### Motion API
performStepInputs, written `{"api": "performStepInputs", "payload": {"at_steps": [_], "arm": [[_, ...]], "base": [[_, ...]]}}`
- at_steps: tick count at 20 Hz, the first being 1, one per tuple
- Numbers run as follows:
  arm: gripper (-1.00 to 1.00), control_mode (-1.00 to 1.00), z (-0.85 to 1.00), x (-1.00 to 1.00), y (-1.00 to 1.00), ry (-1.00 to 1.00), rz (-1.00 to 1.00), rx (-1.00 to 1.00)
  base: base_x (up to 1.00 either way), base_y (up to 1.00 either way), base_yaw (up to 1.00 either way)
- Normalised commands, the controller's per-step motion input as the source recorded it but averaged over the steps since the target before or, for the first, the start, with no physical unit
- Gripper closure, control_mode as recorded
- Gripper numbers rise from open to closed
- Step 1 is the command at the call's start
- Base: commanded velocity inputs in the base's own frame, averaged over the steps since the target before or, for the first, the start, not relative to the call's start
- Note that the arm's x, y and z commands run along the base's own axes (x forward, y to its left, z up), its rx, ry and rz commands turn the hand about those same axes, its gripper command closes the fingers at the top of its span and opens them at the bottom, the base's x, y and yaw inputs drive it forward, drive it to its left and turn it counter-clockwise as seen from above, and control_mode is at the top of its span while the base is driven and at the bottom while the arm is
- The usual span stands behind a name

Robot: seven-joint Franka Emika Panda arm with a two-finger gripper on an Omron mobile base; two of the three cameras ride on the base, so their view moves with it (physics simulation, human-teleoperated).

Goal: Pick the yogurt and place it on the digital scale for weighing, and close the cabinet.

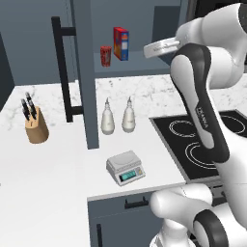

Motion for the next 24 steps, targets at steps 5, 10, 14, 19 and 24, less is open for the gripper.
{"api": "performStepInputs", "payload": {"at_steps": [5, 10, 14, 19, 24], "arm": [[-1.00, -1.00, 0.06, 0.13, 0.15, 0.02, 0.00, 0.00], [-1.00, -1.00, -0.13, 0.00, 0.01, 0.01, 0.00, 0.00], [-1.00, -1.00, -0.46, 0.15, 0.18, 0.00, 0.00, 0.09], [-1.00, -1.00, -0.27, 0.27, 0.01, 0.00, 0.00, 0.14], [-1.00, -1.00, -0.04, 0.25, 0.03, 0.00, 0.00, 0.02]], "base": [[0.00, 0.00, 0.00], [0.00, 0.00, 0.00], [0.00, 0.00, 0.00], [0.00, 0.00, 0.00], [0.00, 0.00, 0.00]]}}
